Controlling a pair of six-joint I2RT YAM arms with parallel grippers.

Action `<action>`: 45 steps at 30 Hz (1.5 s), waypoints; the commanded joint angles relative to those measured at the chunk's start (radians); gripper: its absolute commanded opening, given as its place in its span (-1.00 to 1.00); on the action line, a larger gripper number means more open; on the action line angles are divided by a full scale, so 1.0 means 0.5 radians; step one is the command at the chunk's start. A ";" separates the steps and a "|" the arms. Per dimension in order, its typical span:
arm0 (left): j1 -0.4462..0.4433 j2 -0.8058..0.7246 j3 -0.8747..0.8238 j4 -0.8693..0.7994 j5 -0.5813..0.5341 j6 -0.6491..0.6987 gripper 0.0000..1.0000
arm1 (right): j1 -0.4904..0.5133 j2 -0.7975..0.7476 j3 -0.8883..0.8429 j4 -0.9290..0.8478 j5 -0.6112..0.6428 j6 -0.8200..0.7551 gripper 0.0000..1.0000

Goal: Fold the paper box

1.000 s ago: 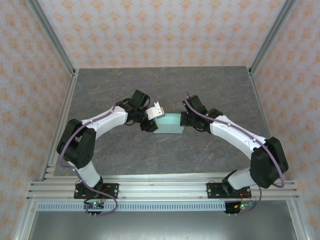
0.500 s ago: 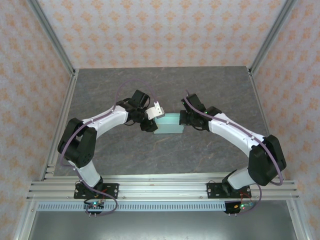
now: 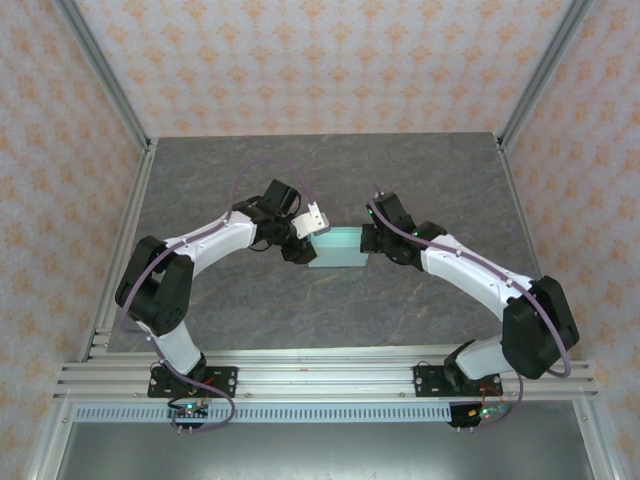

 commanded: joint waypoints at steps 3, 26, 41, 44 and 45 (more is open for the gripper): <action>0.014 -0.098 -0.019 0.078 -0.011 -0.093 0.07 | 0.018 -0.043 -0.040 -0.051 0.064 0.038 -1.00; 0.024 -0.321 -0.113 0.087 -0.136 -0.191 0.40 | 0.027 -0.036 0.040 -0.071 0.047 0.034 -1.00; 0.002 -0.410 -0.053 0.112 -0.315 -0.675 0.00 | 0.036 -0.050 0.054 -0.080 0.060 0.025 -1.00; -0.017 -0.390 -0.015 0.080 -0.273 -0.668 -0.23 | 0.036 -0.046 0.055 -0.078 0.060 0.025 -1.00; -0.024 -0.381 -0.001 0.067 -0.273 -0.670 -0.32 | 0.034 -0.044 0.053 -0.077 0.060 0.025 -1.00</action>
